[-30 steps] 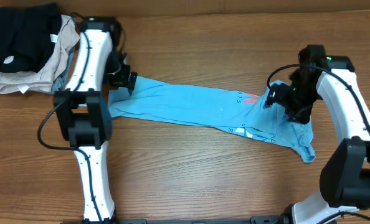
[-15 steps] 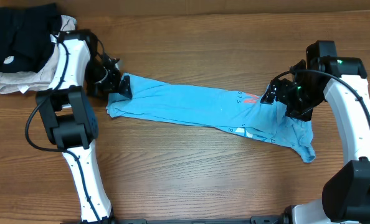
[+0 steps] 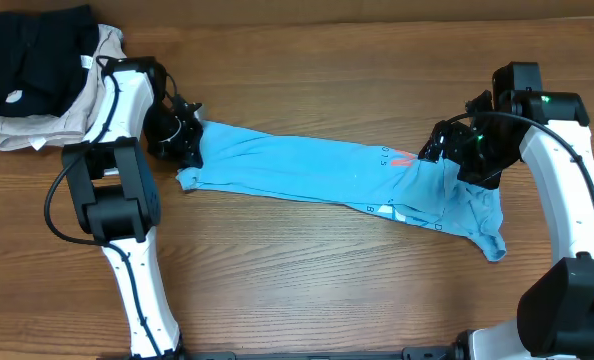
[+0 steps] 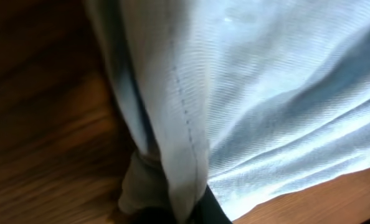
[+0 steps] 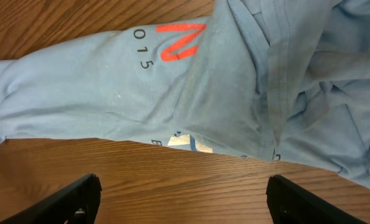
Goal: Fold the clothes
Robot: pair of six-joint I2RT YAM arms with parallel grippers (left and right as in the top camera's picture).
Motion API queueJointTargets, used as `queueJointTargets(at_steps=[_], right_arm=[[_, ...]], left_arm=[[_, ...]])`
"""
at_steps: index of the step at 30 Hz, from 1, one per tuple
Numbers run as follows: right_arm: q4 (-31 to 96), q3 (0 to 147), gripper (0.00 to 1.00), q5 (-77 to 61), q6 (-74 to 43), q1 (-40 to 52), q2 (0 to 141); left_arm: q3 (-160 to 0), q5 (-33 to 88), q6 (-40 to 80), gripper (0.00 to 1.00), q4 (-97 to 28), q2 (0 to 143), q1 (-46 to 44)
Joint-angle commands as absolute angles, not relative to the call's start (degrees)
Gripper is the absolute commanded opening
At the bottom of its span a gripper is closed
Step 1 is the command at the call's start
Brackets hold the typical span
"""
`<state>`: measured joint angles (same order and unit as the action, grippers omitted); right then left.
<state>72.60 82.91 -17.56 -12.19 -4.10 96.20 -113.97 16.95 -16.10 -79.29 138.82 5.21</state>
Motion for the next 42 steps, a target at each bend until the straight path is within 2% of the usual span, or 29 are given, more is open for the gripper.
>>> queueJointTargets(at_steps=[1,5,9,13,17,20,29,35,38,42], right_arm=[[72.05,84.29,0.89,-16.14,-12.38,-4.21,95.22],[69.91,82.28,0.88,-14.68,-15.07,-4.21,95.26],[66.13,78.83,0.78,-17.17,-15.25,-4.19,95.26],[64.51,77.49,0.77,-18.33,-16.34,-4.19,95.26],[64.55,77.49,0.78,-17.91,-16.32,-4.27,95.26],[64.49,77.49,0.78,-17.43,-16.34,-4.27,95.26],[64.53,77.49,0.79,-16.56,-16.53,-4.27,95.26],[64.53,77.49,0.8,-16.08,-16.49,-4.27,95.26],[64.51,77.52,0.81,-15.27,-16.51,-4.27,95.26],[64.36,77.52,0.81,-15.07,-16.51,-4.56,95.26]], left_arm=[[-115.92,17.37,-16.19,0.04,-80.55,139.0,4.49],[-125.67,15.2,-16.01,0.04,-85.93,138.85,6.44],[-138.47,6.68,-15.2,0.04,-91.37,138.82,8.23],[-148.44,4.93,-15.03,0.04,-94.41,138.82,8.99],[-148.79,5.74,-15.0,0.04,-95.35,138.87,7.66],[-148.4,10.9,-15.07,0.04,-94.65,138.89,5.65],[-148.22,11.4,-15.0,0.05,-95.92,139.22,-5.23],[-146.56,11.42,-14.55,0.13,-95.55,140.38,-10.9],[-144.16,11.64,-14.55,0.22,-94.65,141.32,-13.69],[-140.49,12.08,-13.96,0.21,-91.72,141.34,-16.38]])
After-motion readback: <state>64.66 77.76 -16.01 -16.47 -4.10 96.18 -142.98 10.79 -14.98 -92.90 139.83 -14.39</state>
